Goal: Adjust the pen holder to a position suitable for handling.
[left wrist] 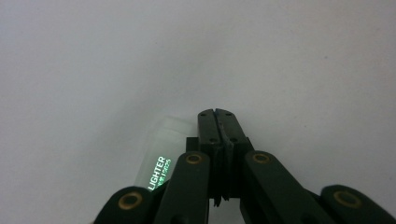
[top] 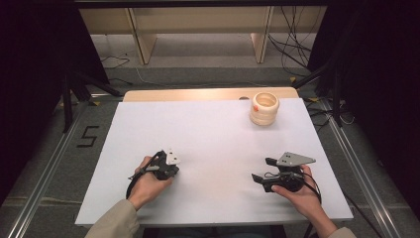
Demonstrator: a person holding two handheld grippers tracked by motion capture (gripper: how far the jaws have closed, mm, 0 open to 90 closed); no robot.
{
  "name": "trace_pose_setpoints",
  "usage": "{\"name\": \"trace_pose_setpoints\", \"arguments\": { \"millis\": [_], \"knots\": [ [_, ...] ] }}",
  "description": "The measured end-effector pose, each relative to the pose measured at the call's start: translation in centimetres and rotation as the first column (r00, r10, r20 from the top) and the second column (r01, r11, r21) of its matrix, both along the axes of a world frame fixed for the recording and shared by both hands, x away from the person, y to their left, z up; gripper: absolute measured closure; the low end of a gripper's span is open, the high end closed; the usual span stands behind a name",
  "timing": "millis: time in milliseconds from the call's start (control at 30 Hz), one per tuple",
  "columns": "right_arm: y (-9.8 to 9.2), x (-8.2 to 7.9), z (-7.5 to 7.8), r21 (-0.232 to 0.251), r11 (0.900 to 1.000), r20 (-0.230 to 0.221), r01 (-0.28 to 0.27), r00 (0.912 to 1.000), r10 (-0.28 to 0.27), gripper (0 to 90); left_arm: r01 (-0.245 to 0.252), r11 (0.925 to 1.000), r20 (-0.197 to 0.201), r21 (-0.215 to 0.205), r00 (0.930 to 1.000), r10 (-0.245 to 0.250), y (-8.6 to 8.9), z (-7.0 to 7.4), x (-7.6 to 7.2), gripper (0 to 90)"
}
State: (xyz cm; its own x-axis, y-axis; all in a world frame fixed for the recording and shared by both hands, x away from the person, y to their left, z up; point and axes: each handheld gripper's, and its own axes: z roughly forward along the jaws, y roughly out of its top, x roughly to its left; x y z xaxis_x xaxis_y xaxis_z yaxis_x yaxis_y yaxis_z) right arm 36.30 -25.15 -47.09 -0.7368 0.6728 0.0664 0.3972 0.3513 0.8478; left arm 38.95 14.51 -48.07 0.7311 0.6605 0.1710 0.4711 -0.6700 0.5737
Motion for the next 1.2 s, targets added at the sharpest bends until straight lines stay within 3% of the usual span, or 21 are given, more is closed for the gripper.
{"name": "trace_pose_setpoints", "arguments": {
  "millis": [300,500,667,767,1200],
  "knots": [
    [0.0,0.0,0.0,-0.002,1.0,0.0,-0.001,1.0,0.001,18.5,-0.012,0.9998,0.006,-0.016,0.9999,0.012,0.2,0.3,0.2,89.3],
    [0.0,0.0,0.0,0.0,1.0,0.001,0.0,1.0,0.0,18.5,-0.012,0.9986,0.029,-0.052,0.9995,0.013,0.8,1.9,-0.2,78.4],
    [0.0,0.0,0.0,0.001,1.0,0.001,0.0,1.0,0.0,18.5,-0.022,0.9989,0.05,-0.042,0.9985,0.024,1.7,3.2,-0.3,63.4],
    [0.0,0.0,0.0,0.003,1.0,0.001,0.001,1.0,-0.001,18.5,-0.032,0.9985,0.056,-0.044,0.9978,0.034,2.2,3.4,-0.2,59.1],
    [0.0,0.0,0.0,0.003,1.0,0.002,0.0,1.0,0.0,18.5,-0.064,0.9967,0.055,-0.05,0.9962,0.067,3.3,3.6,0.2,50.5]
  ]
}}
